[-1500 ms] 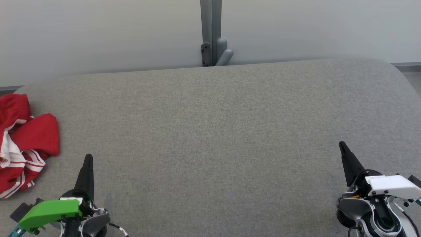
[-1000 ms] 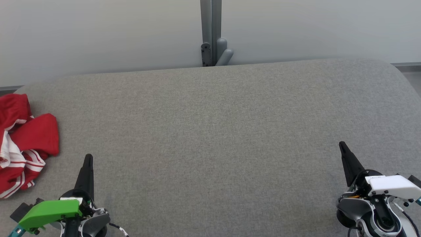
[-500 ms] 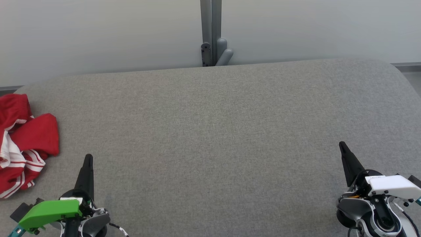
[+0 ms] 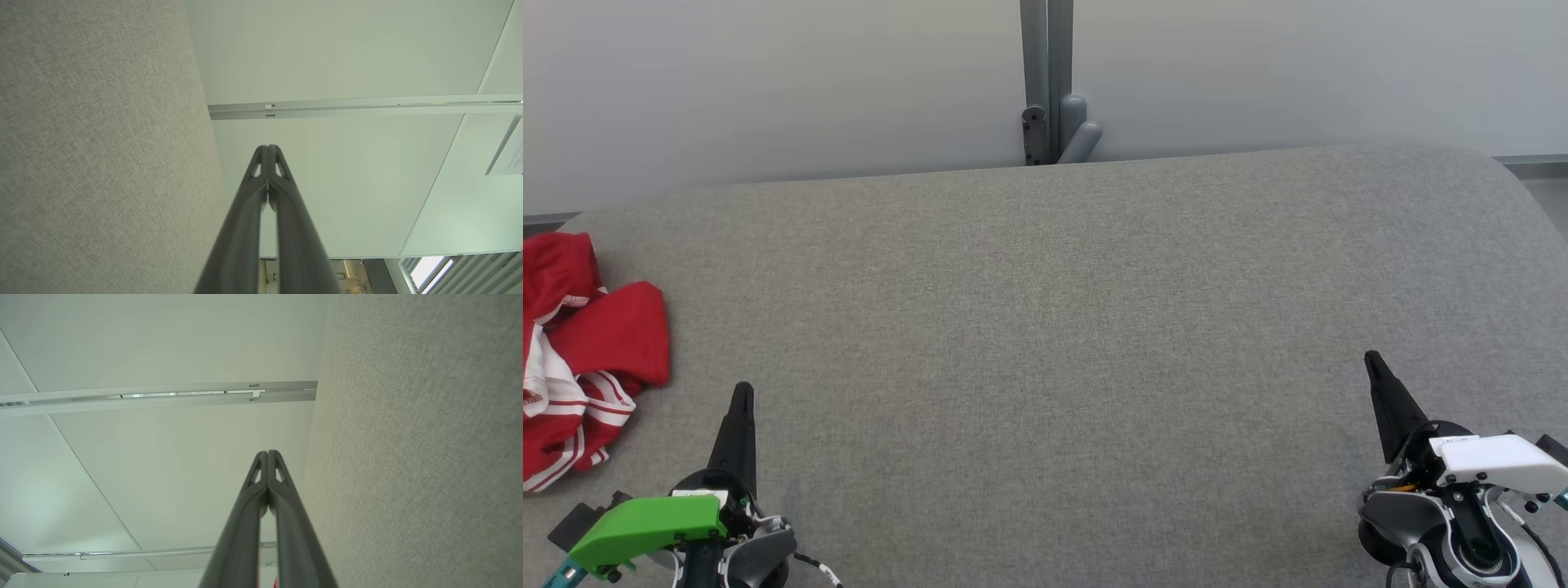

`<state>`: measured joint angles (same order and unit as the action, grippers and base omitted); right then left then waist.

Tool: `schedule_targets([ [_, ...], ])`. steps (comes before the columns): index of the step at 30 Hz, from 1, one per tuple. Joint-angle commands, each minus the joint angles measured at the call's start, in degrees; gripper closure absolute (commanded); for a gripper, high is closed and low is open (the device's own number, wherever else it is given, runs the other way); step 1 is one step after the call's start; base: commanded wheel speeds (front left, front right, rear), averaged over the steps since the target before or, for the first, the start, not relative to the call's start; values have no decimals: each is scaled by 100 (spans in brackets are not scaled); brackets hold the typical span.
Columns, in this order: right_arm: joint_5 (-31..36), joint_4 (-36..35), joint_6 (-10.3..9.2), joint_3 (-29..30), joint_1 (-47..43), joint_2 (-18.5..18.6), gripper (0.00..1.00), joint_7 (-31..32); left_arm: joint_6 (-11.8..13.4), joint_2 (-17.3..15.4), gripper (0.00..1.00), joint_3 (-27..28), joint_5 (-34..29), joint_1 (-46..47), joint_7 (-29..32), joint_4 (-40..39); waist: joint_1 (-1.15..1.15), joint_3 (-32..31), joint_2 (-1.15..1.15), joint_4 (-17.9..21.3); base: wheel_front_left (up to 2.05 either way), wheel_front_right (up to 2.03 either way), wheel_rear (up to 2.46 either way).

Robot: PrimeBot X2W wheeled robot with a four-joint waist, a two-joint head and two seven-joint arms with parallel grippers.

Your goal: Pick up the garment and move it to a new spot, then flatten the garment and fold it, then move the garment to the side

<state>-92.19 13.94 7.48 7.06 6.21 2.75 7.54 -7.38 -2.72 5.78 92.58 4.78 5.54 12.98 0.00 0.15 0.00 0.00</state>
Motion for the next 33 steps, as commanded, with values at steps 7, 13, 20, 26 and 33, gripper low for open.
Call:
schedule_targets([
  [7, -34, -21, 3, 17, -37, 28, 100, 8, -32, -35, 100, 27, -1, 83, 16, -24, 0, 0, 0, 0, 0, 0, 0],
  [13, -34, -21, 3, 17, -37, 28, 100, 8, -32, -35, 100, 27, -1, 83, 16, -24, 0, 0, 0, 0, 0, 0, 0],
  [20, -34, -21, 3, 17, -37, 28, 100, 8, -32, -35, 100, 27, -1, 83, 16, -24, 0, 0, 0, 0, 0, 0, 0],
  [26, -34, -21, 3, 17, -37, 28, 100, 8, -32, -35, 100, 27, -1, 83, 16, -24, 0, 0, 0, 0, 0, 0, 0],
  [33, -34, -21, 3, 17, -37, 28, 100, 8, -32, -35, 100, 27, -1, 83, 16, -24, 0, 0, 0, 0, 0, 0, 0],
])
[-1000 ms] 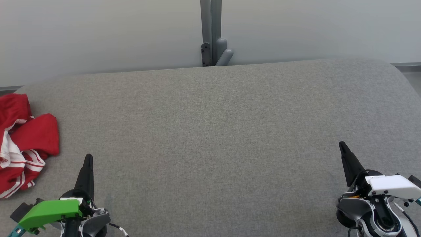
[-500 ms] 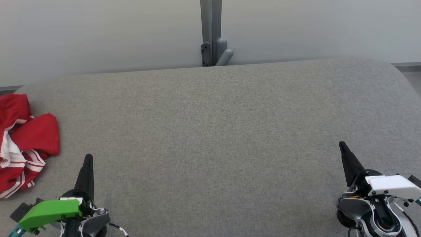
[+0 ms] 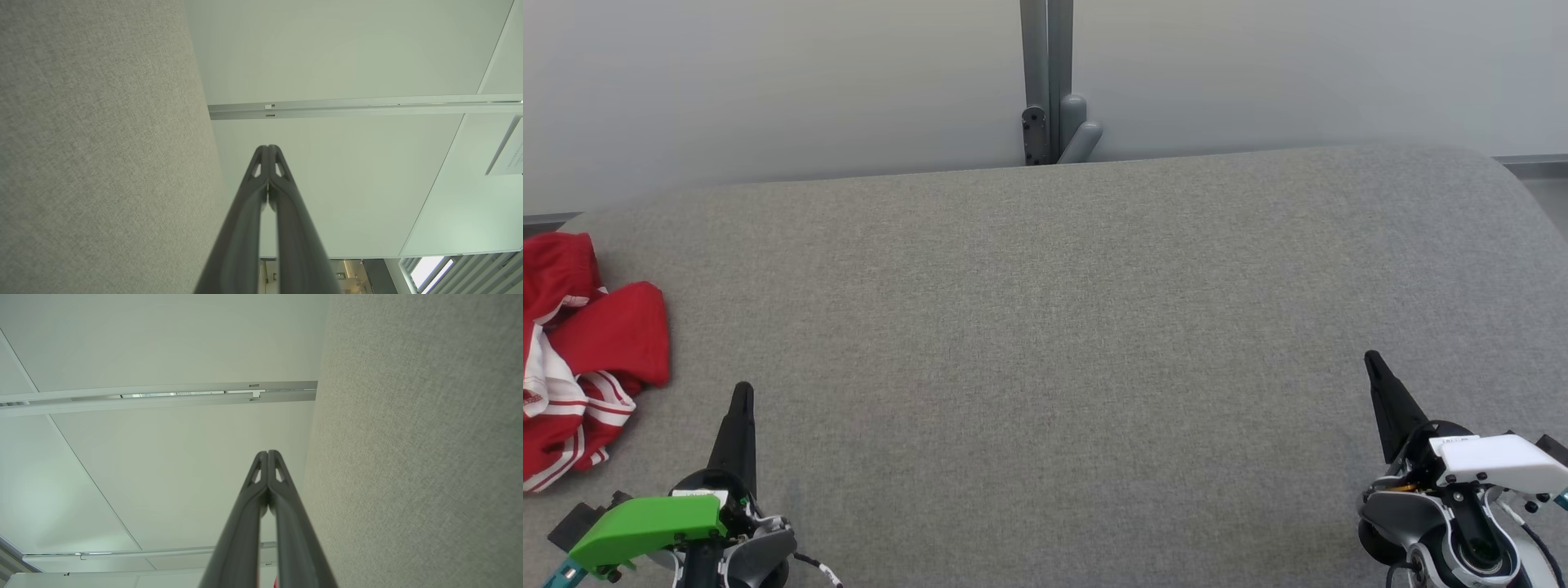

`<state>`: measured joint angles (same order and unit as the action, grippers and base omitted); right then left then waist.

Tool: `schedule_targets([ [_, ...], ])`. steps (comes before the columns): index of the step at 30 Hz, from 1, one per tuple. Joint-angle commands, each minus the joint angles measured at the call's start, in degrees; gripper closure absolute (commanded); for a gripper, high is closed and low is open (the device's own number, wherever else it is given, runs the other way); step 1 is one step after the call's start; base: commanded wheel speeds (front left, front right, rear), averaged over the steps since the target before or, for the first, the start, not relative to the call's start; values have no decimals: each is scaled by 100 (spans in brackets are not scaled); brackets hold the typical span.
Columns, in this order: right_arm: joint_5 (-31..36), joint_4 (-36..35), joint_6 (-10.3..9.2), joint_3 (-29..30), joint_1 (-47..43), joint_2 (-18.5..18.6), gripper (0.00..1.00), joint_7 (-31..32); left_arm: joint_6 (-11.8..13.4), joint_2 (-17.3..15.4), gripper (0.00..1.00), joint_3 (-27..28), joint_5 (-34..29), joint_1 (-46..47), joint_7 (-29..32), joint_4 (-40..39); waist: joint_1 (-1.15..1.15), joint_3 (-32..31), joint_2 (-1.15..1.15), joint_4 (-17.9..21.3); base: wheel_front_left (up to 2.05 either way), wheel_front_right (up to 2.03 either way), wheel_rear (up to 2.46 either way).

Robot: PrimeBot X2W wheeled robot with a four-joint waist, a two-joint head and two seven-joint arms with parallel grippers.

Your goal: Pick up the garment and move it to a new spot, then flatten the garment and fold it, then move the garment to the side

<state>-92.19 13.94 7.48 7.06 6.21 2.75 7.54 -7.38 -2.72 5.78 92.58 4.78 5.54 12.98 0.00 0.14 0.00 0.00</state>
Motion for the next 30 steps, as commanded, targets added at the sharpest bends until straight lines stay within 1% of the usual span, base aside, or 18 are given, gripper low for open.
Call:
schedule_targets([
  [1, -34, -21, 3, 17, -37, 28, 100, 8, -32, -35, 100, 27, -1, 83, 16, -24, 0, 0, 0, 0, 0, 0, 0],
  [30, -34, -21, 3, 17, -37, 28, 100, 8, -32, -35, 100, 27, -2, 84, 16, -24, 0, 0, 0, 0, 0, 0, 0],
])
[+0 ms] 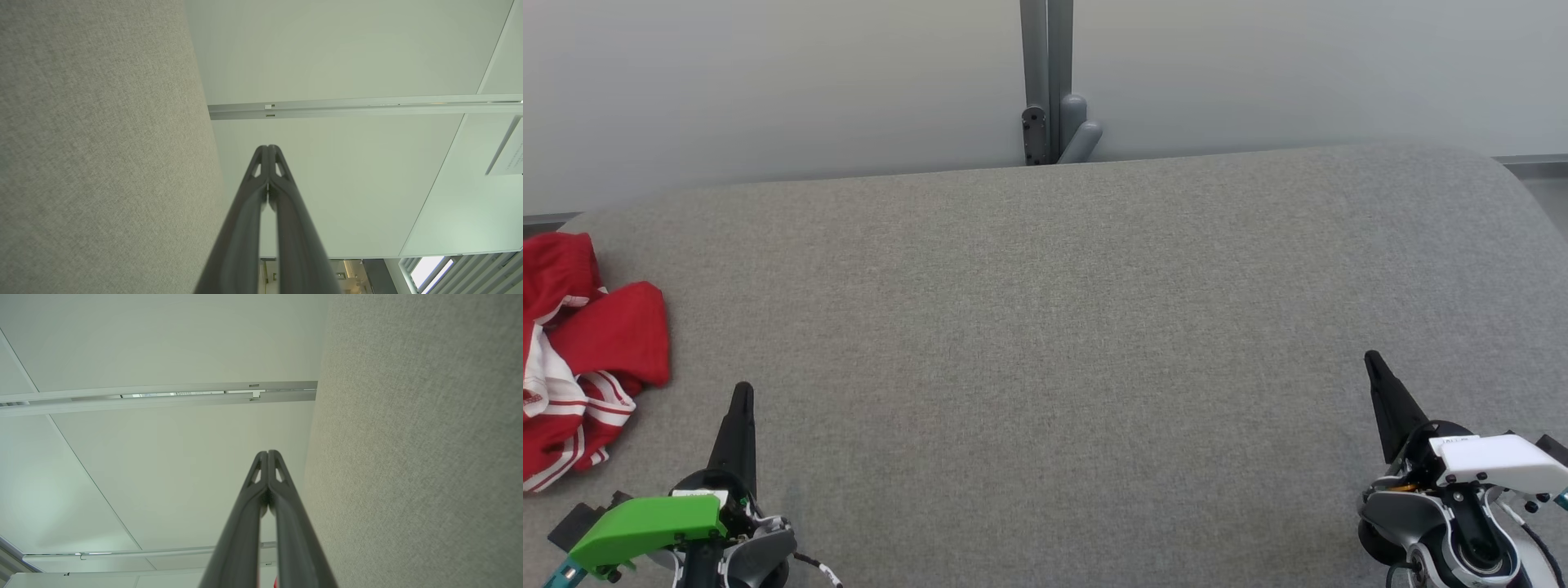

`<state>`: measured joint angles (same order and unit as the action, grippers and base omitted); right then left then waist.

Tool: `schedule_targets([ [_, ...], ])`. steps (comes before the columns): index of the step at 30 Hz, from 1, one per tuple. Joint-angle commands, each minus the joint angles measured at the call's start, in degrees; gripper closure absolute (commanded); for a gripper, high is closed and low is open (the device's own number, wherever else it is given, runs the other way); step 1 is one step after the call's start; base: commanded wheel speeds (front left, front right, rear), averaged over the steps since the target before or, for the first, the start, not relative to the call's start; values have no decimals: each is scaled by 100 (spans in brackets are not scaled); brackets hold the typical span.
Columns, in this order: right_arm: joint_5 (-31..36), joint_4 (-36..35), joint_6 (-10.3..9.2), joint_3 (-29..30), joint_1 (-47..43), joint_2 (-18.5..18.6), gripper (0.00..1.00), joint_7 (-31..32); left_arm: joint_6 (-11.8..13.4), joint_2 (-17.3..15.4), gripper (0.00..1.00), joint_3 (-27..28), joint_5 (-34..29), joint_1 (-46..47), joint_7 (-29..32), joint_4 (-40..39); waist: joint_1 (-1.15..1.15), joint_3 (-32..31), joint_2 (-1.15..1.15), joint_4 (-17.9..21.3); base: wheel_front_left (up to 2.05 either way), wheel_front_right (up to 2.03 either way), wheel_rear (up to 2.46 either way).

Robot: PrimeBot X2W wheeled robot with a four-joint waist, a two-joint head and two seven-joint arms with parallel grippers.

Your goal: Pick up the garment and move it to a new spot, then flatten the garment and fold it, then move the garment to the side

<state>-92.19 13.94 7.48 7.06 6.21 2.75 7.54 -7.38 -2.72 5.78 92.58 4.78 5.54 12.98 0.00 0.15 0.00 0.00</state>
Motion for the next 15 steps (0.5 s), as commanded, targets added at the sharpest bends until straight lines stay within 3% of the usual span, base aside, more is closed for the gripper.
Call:
schedule_targets([
  [1, -34, -21, 3, 17, -37, 28, 100, 8, -32, -35, 100, 27, -2, 84, 16, -24, 0, 0, 0, 0, 0, 0, 0],
  [15, -34, -21, 3, 16, -37, 28, 100, 8, -32, -35, 100, 27, -2, 84, 16, -24, 0, 0, 0, 0, 0, 0, 0],
])
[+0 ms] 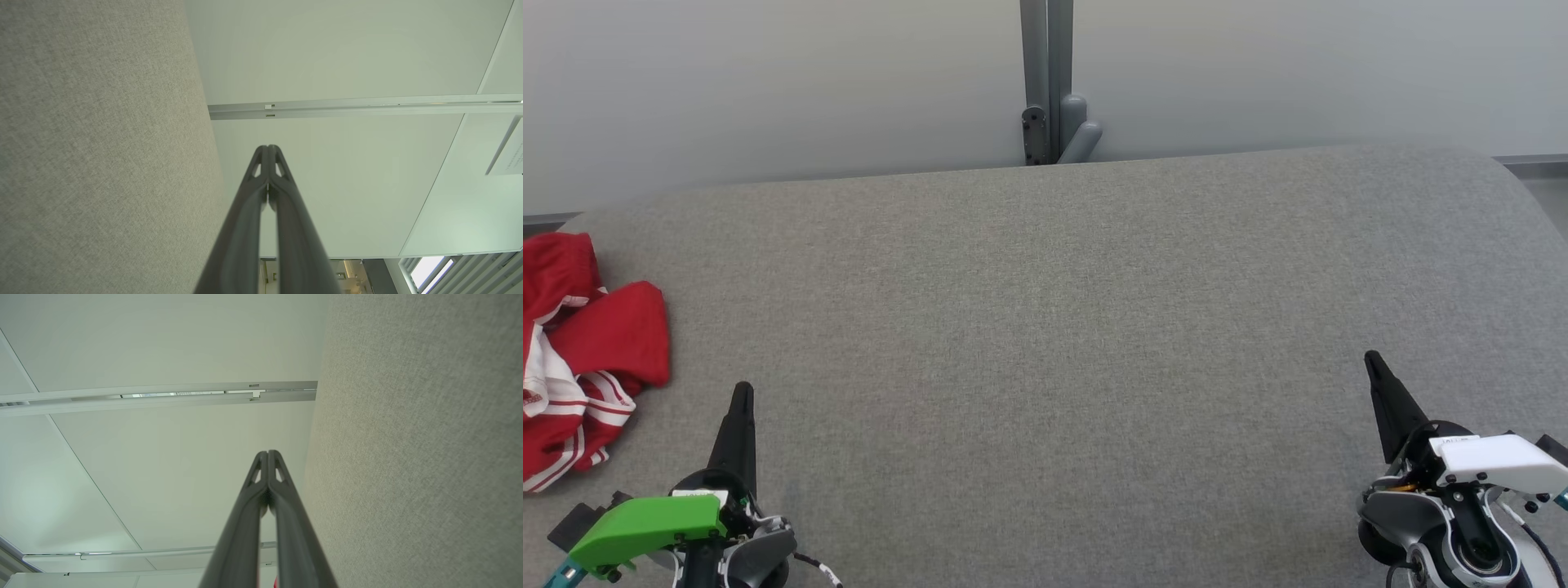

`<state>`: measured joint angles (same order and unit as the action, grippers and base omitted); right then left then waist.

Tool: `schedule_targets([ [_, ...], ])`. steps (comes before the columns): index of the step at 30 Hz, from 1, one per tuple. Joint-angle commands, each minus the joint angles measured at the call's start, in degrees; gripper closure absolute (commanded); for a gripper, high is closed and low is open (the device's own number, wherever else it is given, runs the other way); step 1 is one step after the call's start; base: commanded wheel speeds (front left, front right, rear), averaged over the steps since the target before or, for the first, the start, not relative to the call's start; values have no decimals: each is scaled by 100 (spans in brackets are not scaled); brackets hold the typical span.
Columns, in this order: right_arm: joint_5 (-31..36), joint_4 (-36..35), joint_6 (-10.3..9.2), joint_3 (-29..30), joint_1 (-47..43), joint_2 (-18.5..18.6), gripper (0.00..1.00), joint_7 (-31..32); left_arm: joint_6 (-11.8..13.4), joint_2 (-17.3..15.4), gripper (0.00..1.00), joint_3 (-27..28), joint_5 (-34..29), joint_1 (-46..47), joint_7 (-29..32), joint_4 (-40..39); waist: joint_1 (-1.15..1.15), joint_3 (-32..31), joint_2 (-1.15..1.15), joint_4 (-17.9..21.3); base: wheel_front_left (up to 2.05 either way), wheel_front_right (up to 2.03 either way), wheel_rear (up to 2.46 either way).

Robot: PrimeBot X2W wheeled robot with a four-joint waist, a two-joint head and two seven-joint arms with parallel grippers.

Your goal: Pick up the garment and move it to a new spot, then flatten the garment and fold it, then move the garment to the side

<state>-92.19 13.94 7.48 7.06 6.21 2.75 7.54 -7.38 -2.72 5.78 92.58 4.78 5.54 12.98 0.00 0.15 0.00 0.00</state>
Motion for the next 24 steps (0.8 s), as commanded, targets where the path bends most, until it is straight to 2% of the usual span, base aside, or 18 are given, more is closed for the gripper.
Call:
schedule_targets([
  [1, -34, -21, 3, 16, -37, 28, 100, 8, -32, -35, 100, 27, -2, 84, 16, -24, 0, 0, 0, 0, 0, 0, 0],
  [23, -34, -21, 3, 16, -37, 29, 100, 8, -32, -35, 100, 27, -2, 84, 16, -25, 0, 0, 0, 0, 0, 0, 0],
  [24, -34, -21, 3, 16, -37, 29, 0, 8, -32, -35, 0, 27, -2, 84, 16, -25, 0, 0, 0, 0, 0, 0, 0],
])
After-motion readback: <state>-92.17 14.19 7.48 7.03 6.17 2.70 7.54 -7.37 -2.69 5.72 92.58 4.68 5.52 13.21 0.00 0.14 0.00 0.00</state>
